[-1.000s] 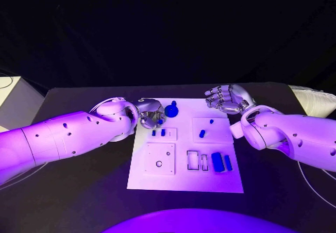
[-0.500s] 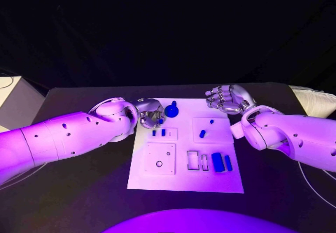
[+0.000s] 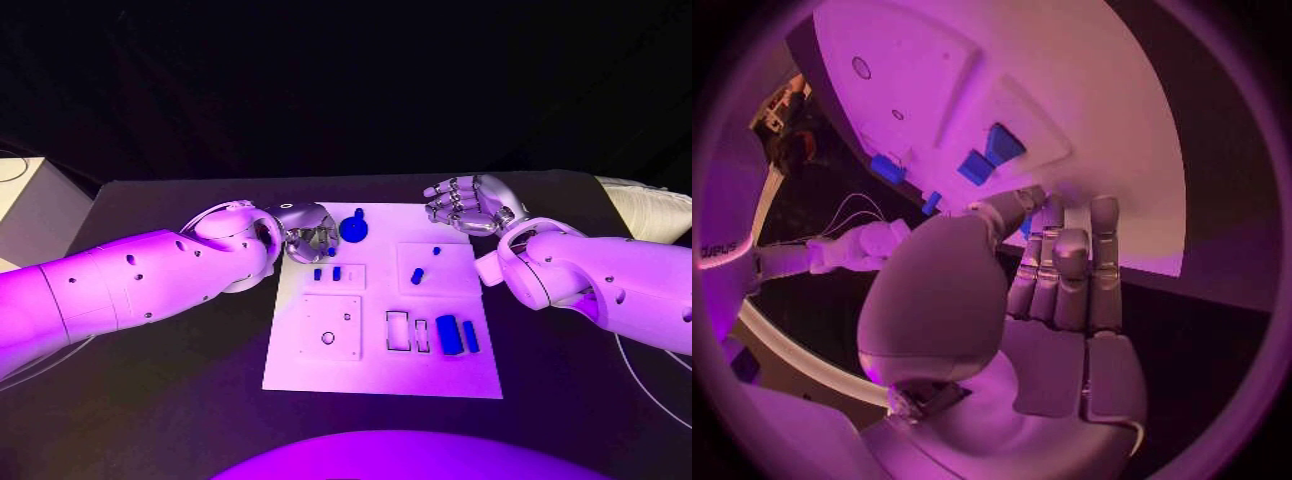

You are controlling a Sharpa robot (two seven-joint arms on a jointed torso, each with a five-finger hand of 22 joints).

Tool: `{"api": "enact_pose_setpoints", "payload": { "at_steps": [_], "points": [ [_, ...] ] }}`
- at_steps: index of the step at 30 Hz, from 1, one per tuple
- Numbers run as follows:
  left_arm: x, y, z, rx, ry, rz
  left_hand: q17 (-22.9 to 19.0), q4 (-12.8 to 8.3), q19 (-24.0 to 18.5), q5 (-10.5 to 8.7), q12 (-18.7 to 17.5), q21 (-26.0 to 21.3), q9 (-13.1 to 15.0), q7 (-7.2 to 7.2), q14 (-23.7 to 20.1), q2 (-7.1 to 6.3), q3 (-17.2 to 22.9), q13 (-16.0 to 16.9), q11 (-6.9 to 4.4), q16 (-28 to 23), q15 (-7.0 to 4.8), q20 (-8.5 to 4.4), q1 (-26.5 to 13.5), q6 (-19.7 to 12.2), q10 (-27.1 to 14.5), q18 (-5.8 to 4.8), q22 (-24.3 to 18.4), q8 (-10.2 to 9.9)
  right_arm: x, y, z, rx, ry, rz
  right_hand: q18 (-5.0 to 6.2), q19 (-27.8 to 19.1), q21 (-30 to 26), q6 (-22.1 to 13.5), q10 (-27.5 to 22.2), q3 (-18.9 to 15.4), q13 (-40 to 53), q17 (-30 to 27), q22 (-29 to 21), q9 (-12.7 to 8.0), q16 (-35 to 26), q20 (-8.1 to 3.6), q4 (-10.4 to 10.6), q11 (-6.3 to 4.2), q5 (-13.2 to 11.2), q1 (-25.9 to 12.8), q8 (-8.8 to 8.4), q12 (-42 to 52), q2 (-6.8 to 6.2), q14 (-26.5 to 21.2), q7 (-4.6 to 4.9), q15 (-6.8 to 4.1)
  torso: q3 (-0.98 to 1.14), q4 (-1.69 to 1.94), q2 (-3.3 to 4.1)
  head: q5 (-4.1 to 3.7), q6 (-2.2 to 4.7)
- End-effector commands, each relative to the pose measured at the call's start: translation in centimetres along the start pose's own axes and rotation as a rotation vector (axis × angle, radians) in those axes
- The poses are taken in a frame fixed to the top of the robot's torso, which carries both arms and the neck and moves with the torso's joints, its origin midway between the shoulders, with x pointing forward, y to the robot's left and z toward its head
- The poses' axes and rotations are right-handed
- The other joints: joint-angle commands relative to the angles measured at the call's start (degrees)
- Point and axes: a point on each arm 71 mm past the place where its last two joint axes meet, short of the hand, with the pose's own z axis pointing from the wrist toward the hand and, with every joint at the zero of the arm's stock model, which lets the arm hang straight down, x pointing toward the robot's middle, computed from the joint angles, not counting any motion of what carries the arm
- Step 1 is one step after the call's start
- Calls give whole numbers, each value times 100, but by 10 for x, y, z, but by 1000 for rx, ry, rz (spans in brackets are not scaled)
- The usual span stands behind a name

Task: Assemble the parts on the task board

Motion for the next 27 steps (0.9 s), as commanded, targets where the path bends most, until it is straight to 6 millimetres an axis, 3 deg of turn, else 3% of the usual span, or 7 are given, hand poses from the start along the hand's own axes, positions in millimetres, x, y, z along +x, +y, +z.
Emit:
{"api": "enact_pose_setpoints", "payload": {
  "at_steps": [1,23,27],
  "points": [
    [2,1,0,-17,26,4,-8,-6,19,6,22,-26,-9,-1,-17,-65,32,8,5,8,-17,4,-1,-52,-45,68,-5,-36,0,0,0,-2,8,4,74,-31,-3,40,27,9,-2,-9,-7,-8,-25,-6,-24,4,-23,-57,-34,-30,1,19,260,15,2,2,-3,1,-3],
    [-1,10,-3,-42,15,4,-97,-15,-20,9,48,-71,-8,8,-69,-46,69,40,2,-20,-24,-2,25,-55,-58,82,-44,-56,0,-2,1,8,17,-1,75,-45,-2,61,44,29,-1,-45,-73,-13,-62,2,-79,1,-58,-28,-52,-56,9,3,252,21,2,-4,-6,3,-1],
    [-9,17,-6,-52,-38,-36,-294,20,-34,8,63,-96,8,34,-192,-47,70,65,16,-102,-12,3,-17,9,-89,79,-58,-35,1,-5,1,26,58,-18,84,114,48,144,83,46,-2,-83,-187,-15,-20,-39,-259,-29,-621,90,-80,-140,15,184,207,-26,0,-7,-11,-15,14]
  ]
}}
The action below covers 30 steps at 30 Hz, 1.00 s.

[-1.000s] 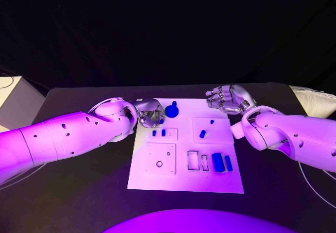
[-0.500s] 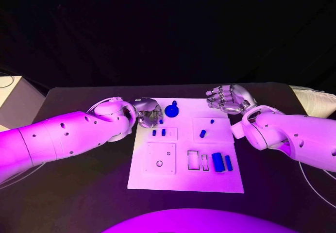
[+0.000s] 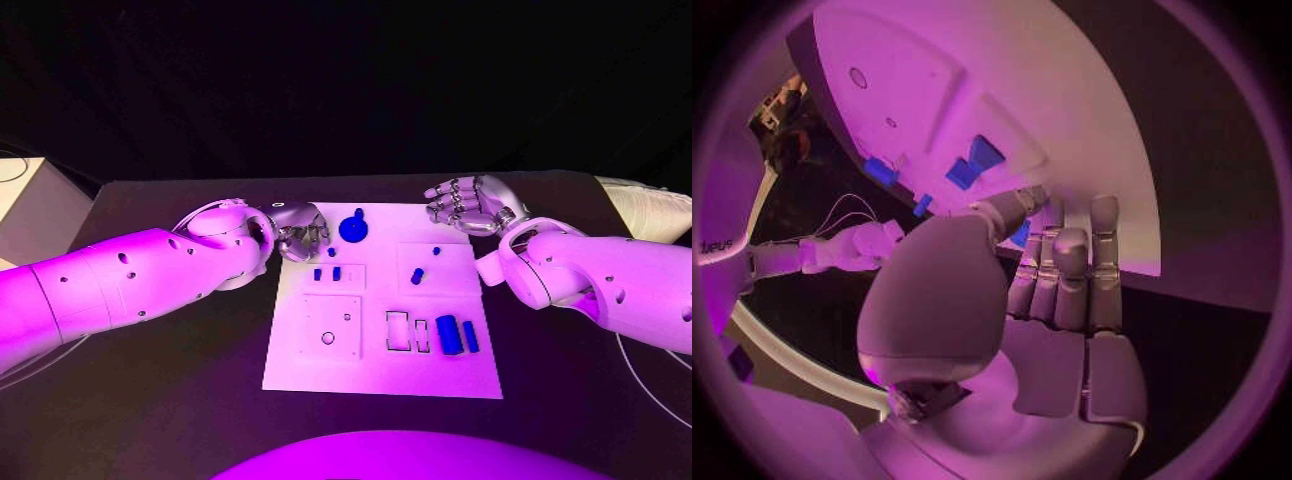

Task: Assemble the parts on the task board

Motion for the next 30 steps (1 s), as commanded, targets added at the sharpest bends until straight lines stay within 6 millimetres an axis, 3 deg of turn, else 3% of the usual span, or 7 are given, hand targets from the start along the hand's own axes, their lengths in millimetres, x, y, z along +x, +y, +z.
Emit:
{"api": "enact_pose_setpoints", "payload": {
  "at_steps": [1,5,14,21,23,26,30],
  "points": [
    [-8,6,-2,-5,-56,-56,-106,29,-34,8,39,-45,12,30,-79,-25,13,11,15,-53,6,3,-40,47,-49,79,-12,-11,3,-3,0,19,67,-20,86,195,84,110,94,1,-1,-1,-45,3,63,-54,-118,-34,-366,141,-16,-48,33,200,181,-52,-2,-7,-11,-27,21],
    [-18,21,-9,-40,-117,-248,-1443,81,-204,15,7,-267,79,119,-971,-20,28,15,129,-753,95,60,-75,259,-286,70,-130,106,-1,-5,-1,28,121,-78,80,569,261,298,282,-50,-2,58,-19,16,240,-210,-258,-121,-651,253,-6,-86,89,609,89,-198,-7,-16,-39,-89,48],
    [-30,51,-33,-22,-207,-945,-1724,223,-284,15,-404,-636,93,301,-1110,-41,2,-298,342,-1271,280,221,-230,67,-622,79,-399,85,-21,-3,0,46,252,-340,30,1604,1772,946,1171,-599,6,788,1055,-62,1252,-851,-586,-438,-654,456,-215,-601,297,2256,-143,-706,-48,-56,-135,-228,126],
    [-30,45,-50,76,-202,-1240,-1995,451,-226,-23,-1034,-1357,130,252,-1174,-48,-299,-775,374,-1922,317,288,-389,-13,-493,83,-997,197,-24,2,-3,43,317,-629,50,1602,2859,1198,1635,-368,45,1924,2017,-145,2762,-971,-583,-516,-732,345,-546,-1224,239,2619,-191,-794,-96,-79,-188,-220,194],
    [-27,40,-56,103,-192,-1287,-2104,466,-229,-22,-1245,-1591,102,257,-1251,-36,-342,-893,390,-2217,334,296,-335,-32,-423,76,-1187,194,-23,4,-3,32,310,-721,61,1650,3114,1230,1712,-275,59,3020,2242,-141,4222,-969,-549,-518,-758,285,-620,-1359,174,2748,-196,-786,-101,-77,-200,-216,196],
    [-25,36,-61,125,-186,-1304,-2298,495,-395,-20,-1490,-1954,65,232,-1439,-37,-367,-916,412,-2717,388,348,-304,-12,-306,58,-1436,182,-22,6,-2,18,293,-797,-50,1922,3879,1235,1737,-184,62,3754,2936,-126,5217,-953,-516,-524,-758,238,-676,-1474,96,2800,-207,-783,-109,-75,-206,-227,189],
    [-23,33,-69,147,-191,-1318,-2629,507,-660,-14,-1767,-2503,25,241,-1705,-61,-342,-906,418,-3577,487,480,-249,62,46,31,-1797,182,-17,11,1,-12,248,-914,-83,1971,4149,1252,1665,-87,44,3937,3204,-99,5535,-934,-458,-496,-784,185,-705,-1586,33,2741,-200,-757,-109,-65,-201,-231,209]
  ]
}}
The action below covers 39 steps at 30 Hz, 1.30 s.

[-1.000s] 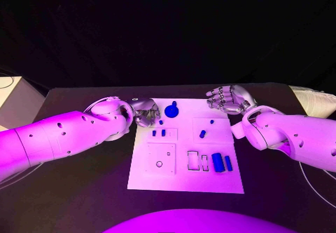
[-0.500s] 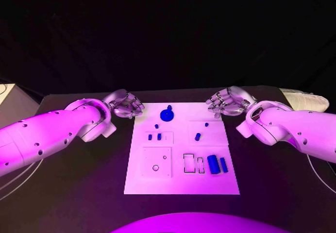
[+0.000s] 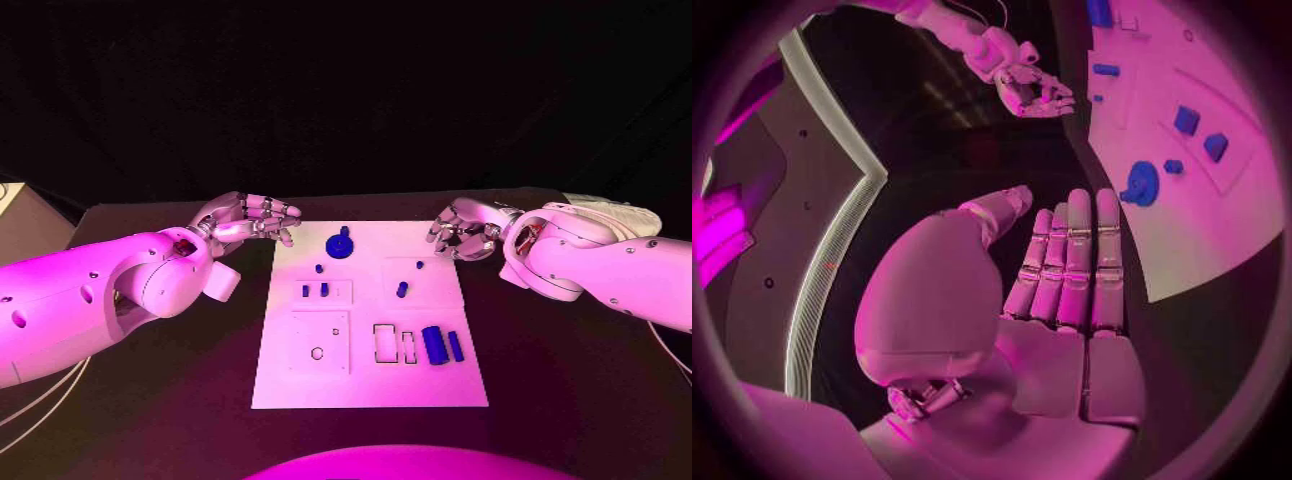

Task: Assemble the parts on the task board

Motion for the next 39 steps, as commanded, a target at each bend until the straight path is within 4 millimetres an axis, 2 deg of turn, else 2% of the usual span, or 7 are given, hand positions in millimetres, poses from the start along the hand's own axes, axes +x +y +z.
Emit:
{"api": "enact_pose_setpoints", "payload": {
  "at_steps": [1,6,14,20,30,36,39],
  "points": [
    [4,-5,-5,70,23,-109,-200,16,-240,-12,-134,-374,-18,17,-320,-6,29,7,-2,-538,89,100,55,82,250,4,-233,11,1,5,3,27,-35,-244,-90,-2,79,33,-35,94,-15,44,82,16,104,13,11,24,-165,-33,-46,-50,-64,273,8,35,-2,-2,0,0,26],
    [6,-6,-9,86,24,-115,-420,-9,-361,-14,-450,-914,-38,47,-404,-11,101,8,20,-1194,173,263,101,129,454,37,-625,21,11,14,6,20,-21,-291,-159,156,498,0,-122,230,-31,339,472,28,520,35,73,47,-280,-91,-95,-62,-160,306,24,59,-5,1,-1,-25,0],
    [10,-8,-11,102,28,-121,-450,-27,-306,-9,-556,-1028,-49,88,-342,-9,110,7,36,-1342,182,288,111,129,486,57,-723,15,34,24,8,9,24,-298,-276,440,1158,-42,-258,297,-35,761,1070,55,1083,81,179,77,-273,-193,-148,-61,-282,367,45,81,-10,-9,-2,-29,-42],
    [11,-8,-11,107,24,-126,-461,-42,-239,-2,-695,-1118,-77,153,-316,-40,83,3,101,-1456,220,304,97,77,361,61,-805,-25,42,28,10,4,26,-292,-305,506,1317,-47,-302,296,-35,840,1216,68,1202,103,213,89,-264,-219,-158,-59,-315,371,57,87,-3,0,6,-31,-55],
    [13,-8,-11,106,32,-131,-461,-46,-218,1,-730,-1148,-86,175,-308,-37,76,5,119,-1485,230,307,96,62,322,61,-832,-36,49,33,14,1,25,-293,-314,534,1391,-31,-295,312,-27,875,1286,84,1268,115,233,89,-250,-212,-152,-45,-306,369,60,89,-5,-4,7,8,-58],
    [14,-8,-11,104,33,-131,-460,-50,-207,4,-732,-1152,-88,187,-304,-31,76,8,123,-1491,231,306,102,62,323,63,-837,-36,52,34,16,-1,30,-292,-311,534,1427,33,-228,369,-12,889,1328,118,1323,114,236,70,-230,-160,-119,-21,-255,357,41,81,0,-2,9,-4,-76],
    [15,-8,-11,103,34,-132,-459,-62,-195,6,-736,-1157,-91,194,-300,-30,78,10,127,-1497,232,305,117,57,320,65,-843,-40,55,34,17,1,37,-291,-311,531,1470,129,-112,436,11,886,1377,163,1355,92,214,37,-70,-91,-61,15,-185,344,7,55,0,-1,10,-3,-83]
  ]
}}
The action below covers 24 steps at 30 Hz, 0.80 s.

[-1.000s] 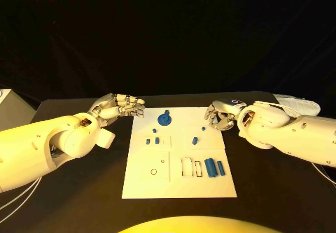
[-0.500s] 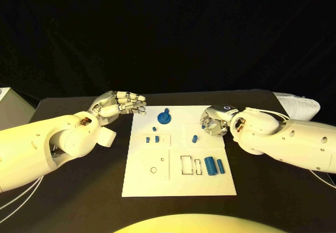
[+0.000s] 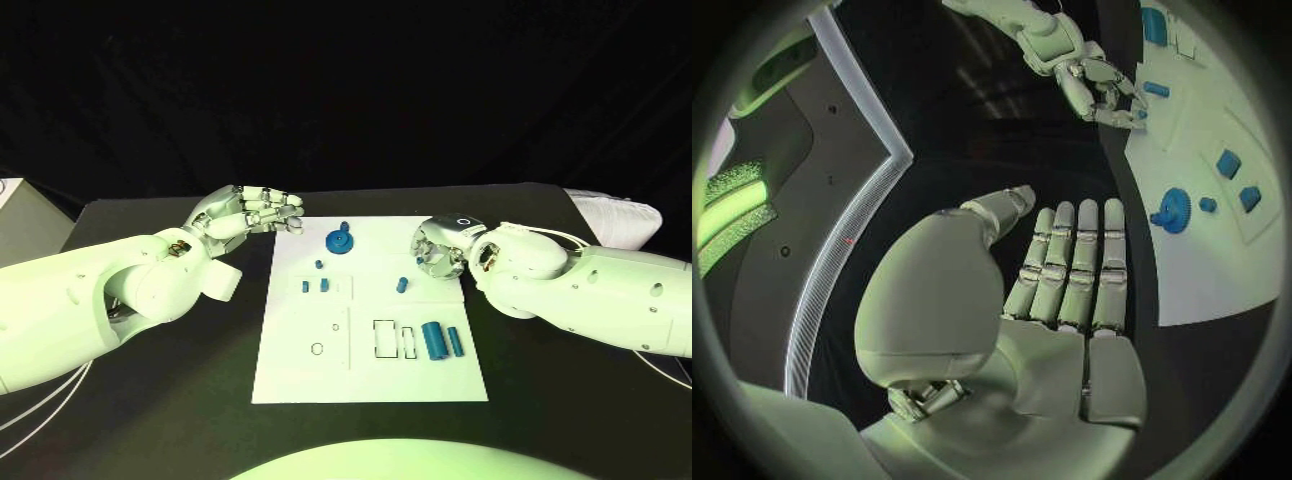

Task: Assemble the parts on the task board

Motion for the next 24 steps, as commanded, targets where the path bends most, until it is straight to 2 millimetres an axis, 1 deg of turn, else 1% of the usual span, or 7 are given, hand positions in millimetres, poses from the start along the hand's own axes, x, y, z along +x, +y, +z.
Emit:
{"api": "enact_pose_setpoints", "payload": {
  "at_steps": [1,6,11,13,14,16,24],
  "points": [
    [3,-1,0,15,15,-13,-4,-38,53,6,-31,-32,-10,26,25,-9,-10,9,-6,-27,4,8,36,-3,-45,66,-7,-40,8,3,1,-1,19,-10,-50,29,37,88,94,68,9,-3,39,41,49,-7,-22,-26,144,80,59,21,51,320,-19,-13,3,2,4,0,-12],
    [4,-1,0,14,16,-14,-3,-41,58,7,-33,-33,-12,29,29,-8,-10,10,-4,-28,4,7,39,-5,-47,67,-8,-41,12,4,2,4,28,-10,-52,4,84,314,207,85,47,-16,104,146,92,-35,-47,-79,156,115,213,41,148,301,-89,-51,6,0,4,-7,-24],
    [4,-1,0,12,18,-14,-1,-46,67,7,-36,-34,-14,35,35,-8,-11,11,-1,-29,4,6,43,-10,-50,68,-11,-45,15,4,3,10,40,-13,-68,24,187,425,319,79,98,3,211,231,143,-64,-93,-136,129,164,316,73,235,299,-145,-101,4,-3,1,-7,-46],
    [4,-1,0,12,19,-15,-1,-46,67,7,-36,-34,-14,35,35,-8,-11,11,-1,-29,4,6,43,-10,-50,68,-11,-45,17,4,3,13,47,-16,-81,50,278,517,431,83,148,27,302,312,188,-99,-157,-186,116,228,411,110,324,300,-192,-147,4,-1,0,-10,-60],
    [4,-1,0,12,19,-15,-1,-47,69,7,-36,-34,-14,36,36,-8,-12,11,-1,-29,4,6,44,-10,-50,68,-11,-45,17,4,3,14,49,-17,-81,50,278,517,431,83,148,27,302,312,188,-99,-157,-186,116,228,411,110,324,300,-192,-147,4,-1,0,-10,-60],
    [4,-1,0,11,20,-15,-1,-49,72,7,-37,-35,-15,37,38,-8,-12,11,0,-30,5,5,46,-11,-51,68,-12,-45,18,5,2,18,53,-24,-89,67,347,593,565,109,203,-1,372,388,187,-133,-232,-233,113,292,499,161,393,291,-227,-185,2,-3,0,-11,-66],
    [4,-1,0,10,22,-15,0,-53,77,8,-38,-36,-16,38,41,-7,-12,12,1,-31,5,4,50,-12,-52,68,-14,-46,18,5,1,31,32,-39,-104,84,435,614,652,176,262,-20,464,481,201,-170,-324,-263,148,304,573,170,415,285,-253,-215,1,0,3,-34,-67]
  ]
}}
